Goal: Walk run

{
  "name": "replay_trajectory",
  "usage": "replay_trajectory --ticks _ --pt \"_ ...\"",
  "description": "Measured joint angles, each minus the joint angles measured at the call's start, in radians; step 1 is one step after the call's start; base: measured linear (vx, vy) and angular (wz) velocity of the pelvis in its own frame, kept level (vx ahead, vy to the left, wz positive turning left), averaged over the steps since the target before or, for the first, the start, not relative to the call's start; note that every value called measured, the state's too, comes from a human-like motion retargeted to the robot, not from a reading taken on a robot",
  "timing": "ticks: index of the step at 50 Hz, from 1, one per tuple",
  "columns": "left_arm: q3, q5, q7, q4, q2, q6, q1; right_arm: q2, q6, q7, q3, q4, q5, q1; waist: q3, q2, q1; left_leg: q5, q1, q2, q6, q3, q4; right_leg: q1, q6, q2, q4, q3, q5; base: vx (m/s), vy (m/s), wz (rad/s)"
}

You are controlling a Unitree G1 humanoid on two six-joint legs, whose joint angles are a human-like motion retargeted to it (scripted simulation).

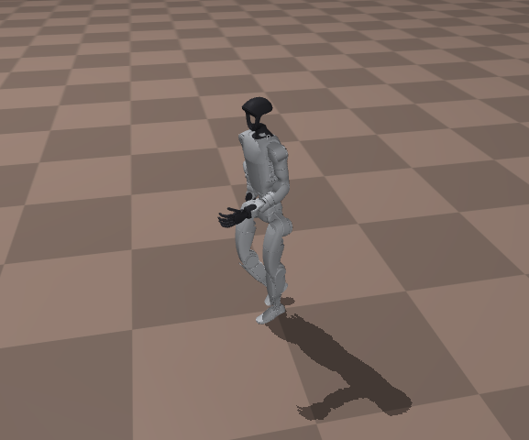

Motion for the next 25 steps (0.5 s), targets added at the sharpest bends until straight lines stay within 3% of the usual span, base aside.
replay_trajectory --ticks 5,11,13,15,17,20,22,23,25 --pt "-0.034 -0.002 -0.003 -0.007 0.031 -0.001 -0.029 0.0 0.006 0.036 0.012 0.083 0.014 0.091 0.019 -0.028 -0.04 -0.029 0.1 -0.063 -0.001 -0.12 -0.01 -0.055 0.047 -0.142 -0.329 0.065 -0.007 0.68 -0.2 1.42" --pt "-0.05 -0.005 -0.018 -0.008 0.079 -0.011 -0.031 -0.033 0.031 0.079 0.008 0.159 -0.021 0.12 0.057 -0.035 -0.078 -0.062 0.234 -0.072 -0.034 -0.233 -0.001 -0.09 0.08 -0.166 -0.68 0.329 -0.132 0.66 -0.25 0.94" --pt "-0.046 -0.003 -0.023 -0.003 0.081 -0.009 -0.026 -0.046 0.037 0.079 0.002 0.171 -0.023 0.122 0.059 -0.028 -0.085 -0.06 0.264 -0.06 -0.05 -0.254 0.015 -0.078 0.093 -0.163 -0.714 0.304 -0.139 0.68 -0.31 0.64" --pt "-0.039 -0.002 -0.03 0.003 0.078 -0.007 -0.016 -0.055 0.047 0.079 -0.008 0.184 -0.012 0.114 0.047 -0.035 -0.091 -0.031 0.283 -0.057 -0.082 -0.269 0.032 -0.073 0.051 -0.166 -0.67 0.218 -0.105 0.92 -0.5 0.6" --pt "-0.03 -0.003 -0.04 0.008 0.07 -0.008 0.005 -0.059 0.064 0.081 -0.029 0.198 0.01 0.098 0.024 -0.044 -0.113 0.036 0.286 -0.054 -0.133 -0.291 0.067 -0.061 0.053 -0.186 -0.637 0.087 -0.063 0.72 -0.38 1.01" --pt "-0.003 0.002 -0.073 0.016 0.043 -0.017 0.049 -0.057 0.079 0.083 -0.059 0.208 0.065 0.063 0.0 -0.039 -0.142 0.248 0.266 -0.032 -0.252 -0.32 0.179 -0.02 0.018 -0.123 -0.618 0.243 -0.039 0.79 -0.48 0.95" --pt "0.004 0.014 -0.087 0.021 0.007 -0.018 0.076 -0.058 0.062 0.097 -0.062 0.207 0.092 0.029 0.0 -0.036 -0.164 0.427 0.207 -0.029 -0.374 -0.327 0.34 0.015 -0.01 -0.134 -0.608 0.187 -0.065 0.7 -0.43 0.96" --pt "0.005 0.019 -0.082 0.021 -0.013 -0.017 0.089 -0.062 0.052 0.11 -0.053 0.205 0.101 0.005 -0.004 -0.05 -0.169 0.493 0.161 -0.033 -0.43 -0.291 0.438 0.036 -0.025 -0.148 -0.611 0.159 -0.075 0.65 -0.35 0.84" --pt "-0.003 0.03 -0.057 0.016 -0.046 -0.018 0.106 -0.074 0.044 0.138 -0.025 0.19 0.115 -0.05 -0.02 -0.087 -0.168 0.616 0.061 -0.022 -0.484 -0.152 0.604 0.067 -0.049 -0.199 -0.616 0.052 -0.095 0.71 -0.37 0.71"
